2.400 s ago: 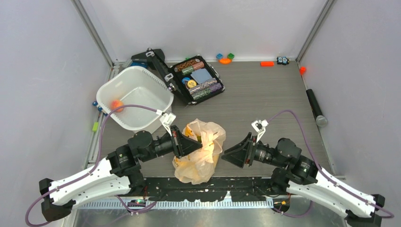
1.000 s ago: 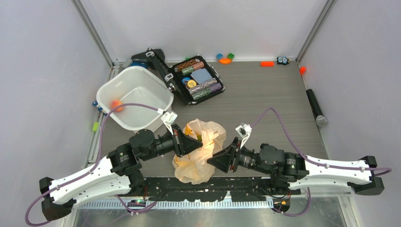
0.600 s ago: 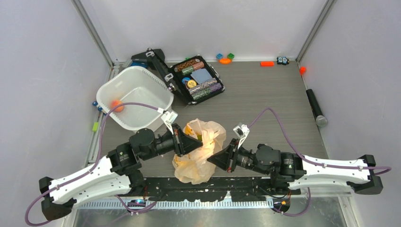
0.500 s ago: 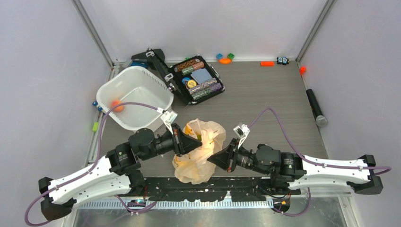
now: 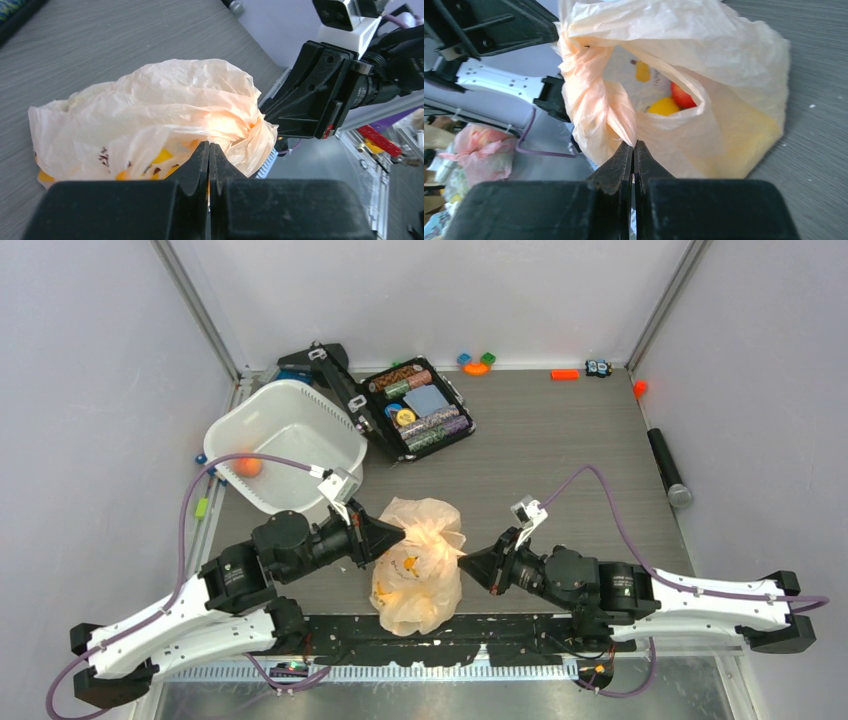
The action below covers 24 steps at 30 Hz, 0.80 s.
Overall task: Place the fake fruits into the plastic bag and tie a complex knot
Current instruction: Tie the plastic bag at the center of the board.
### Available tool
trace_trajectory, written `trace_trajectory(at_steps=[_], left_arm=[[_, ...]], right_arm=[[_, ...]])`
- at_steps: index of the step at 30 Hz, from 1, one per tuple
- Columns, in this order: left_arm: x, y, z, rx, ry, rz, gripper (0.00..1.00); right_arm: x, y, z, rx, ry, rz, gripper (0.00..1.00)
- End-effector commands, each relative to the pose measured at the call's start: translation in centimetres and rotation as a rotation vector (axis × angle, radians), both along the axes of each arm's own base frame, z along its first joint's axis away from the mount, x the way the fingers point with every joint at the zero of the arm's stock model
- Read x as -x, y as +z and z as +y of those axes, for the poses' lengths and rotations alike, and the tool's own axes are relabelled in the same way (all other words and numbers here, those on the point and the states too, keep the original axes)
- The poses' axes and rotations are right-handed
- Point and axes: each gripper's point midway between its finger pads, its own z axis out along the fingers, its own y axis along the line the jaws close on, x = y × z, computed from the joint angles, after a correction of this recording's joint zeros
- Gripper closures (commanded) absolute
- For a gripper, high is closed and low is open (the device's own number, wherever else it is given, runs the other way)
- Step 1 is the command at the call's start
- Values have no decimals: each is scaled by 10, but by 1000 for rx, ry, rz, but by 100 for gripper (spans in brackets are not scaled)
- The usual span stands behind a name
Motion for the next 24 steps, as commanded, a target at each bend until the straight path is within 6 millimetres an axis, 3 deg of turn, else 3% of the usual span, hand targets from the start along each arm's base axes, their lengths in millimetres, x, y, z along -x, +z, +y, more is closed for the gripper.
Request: trace_trajectory(at_steps=[1,9,13,17,21,24], left_arm=[[-20,24,27,-50,129,-114,100],[-31,51,50,-171,190,-224,100],[-41,45,63,-258,261,-229,100],[-53,14,83,-336,380,-191,100],[-57,-19,98,-373,470,-139,100],[-48,-23,81,-282,391,-124,100]], right_arm=[[-23,-3,-26,130,-138,-62,95],[-46,13,-60,287,-271,-163,95],[-56,8,-70,369,-321,-197,95],[-68,-28,-80,457,-365,-164,95],[-77,-84,-84,506,-348,-65,95],[-70,-79,-66,420,-269,-53,95]])
